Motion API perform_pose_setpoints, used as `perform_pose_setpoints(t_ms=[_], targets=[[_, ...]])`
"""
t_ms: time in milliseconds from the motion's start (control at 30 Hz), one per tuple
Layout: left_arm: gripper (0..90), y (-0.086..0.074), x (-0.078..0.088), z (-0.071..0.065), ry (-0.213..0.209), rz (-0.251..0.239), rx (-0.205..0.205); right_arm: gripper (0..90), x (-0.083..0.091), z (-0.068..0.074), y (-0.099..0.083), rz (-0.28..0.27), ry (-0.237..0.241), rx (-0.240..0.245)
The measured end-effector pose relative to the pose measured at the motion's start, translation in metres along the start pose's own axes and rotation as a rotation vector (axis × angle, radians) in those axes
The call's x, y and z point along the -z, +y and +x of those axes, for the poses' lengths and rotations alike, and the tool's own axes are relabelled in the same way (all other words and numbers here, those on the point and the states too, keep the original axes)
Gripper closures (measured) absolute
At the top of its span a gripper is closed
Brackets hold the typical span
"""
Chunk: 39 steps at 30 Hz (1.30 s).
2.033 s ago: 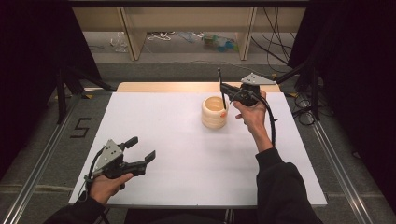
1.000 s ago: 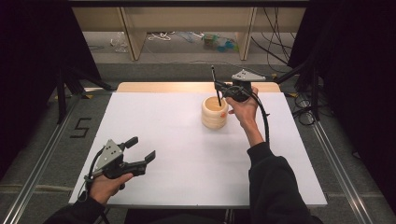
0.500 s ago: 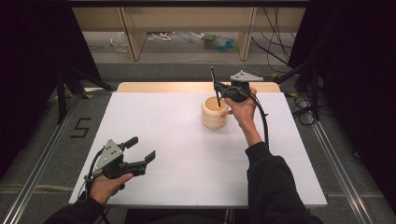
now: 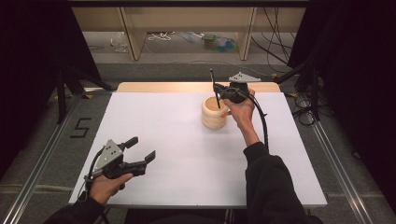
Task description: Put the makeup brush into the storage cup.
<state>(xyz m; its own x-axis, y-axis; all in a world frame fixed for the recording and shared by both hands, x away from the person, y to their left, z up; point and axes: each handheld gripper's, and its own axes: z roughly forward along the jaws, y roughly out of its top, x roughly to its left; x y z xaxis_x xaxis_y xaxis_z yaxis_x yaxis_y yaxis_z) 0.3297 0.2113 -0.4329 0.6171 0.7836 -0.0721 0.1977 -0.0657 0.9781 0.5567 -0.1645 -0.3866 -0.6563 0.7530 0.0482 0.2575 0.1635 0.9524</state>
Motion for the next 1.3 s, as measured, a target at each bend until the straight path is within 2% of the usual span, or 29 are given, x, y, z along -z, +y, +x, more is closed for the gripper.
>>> perform_pose_setpoints(t_ms=[100, 267, 700, 833, 967, 1033, 1067, 1133, 1200, 1300], targets=[[16.4, 0.0, 0.0, 0.0, -0.002, -0.003, 0.0, 83.8, -0.002, -0.001, -0.002, 0.003, -0.016, 0.012], [16.5, 0.0, 0.0, 0.0, -0.003, -0.003, 0.0, 83.8, -0.004, -0.001, -0.005, 0.022, -0.017, 0.016], [16.5, 0.0, 0.0, 0.0, -0.002, -0.003, 0.0, 83.8, -0.008, -0.003, -0.014, 0.056, -0.027, 0.004], [16.5, 0.0, 0.0, 0.0, -0.003, -0.004, 0.0, 83.7, -0.007, -0.003, -0.016, 0.083, -0.023, -0.003], [16.5, 0.0, 0.0, 0.0, -0.003, -0.004, -0.001, 82.7, -0.008, -0.003, -0.017, 0.082, -0.027, -0.001], [16.5, 0.0, 0.0, 0.0, -0.002, -0.004, -0.002, 78.3, -0.008, -0.003, -0.017, 0.09, -0.031, -0.01], [16.5, 0.0, 0.0, 0.0, -0.002, -0.004, -0.002, 72.2, -0.007, -0.002, -0.016, 0.088, -0.039, -0.022], [16.5, 0.0, 0.0, 0.0, -0.002, -0.004, -0.001, 71.7, -0.007, -0.001, -0.015, 0.087, -0.035, -0.027], [16.5, 0.0, 0.0, 0.0, -0.003, -0.004, -0.001, 67.4, -0.005, -0.001, -0.013, 0.078, -0.053, -0.008], [16.5, 0.0, 0.0, 0.0, -0.002, -0.003, 0.001, 58.8, 0.001, 0.001, -0.008, 0.07, -0.065, -0.014]])
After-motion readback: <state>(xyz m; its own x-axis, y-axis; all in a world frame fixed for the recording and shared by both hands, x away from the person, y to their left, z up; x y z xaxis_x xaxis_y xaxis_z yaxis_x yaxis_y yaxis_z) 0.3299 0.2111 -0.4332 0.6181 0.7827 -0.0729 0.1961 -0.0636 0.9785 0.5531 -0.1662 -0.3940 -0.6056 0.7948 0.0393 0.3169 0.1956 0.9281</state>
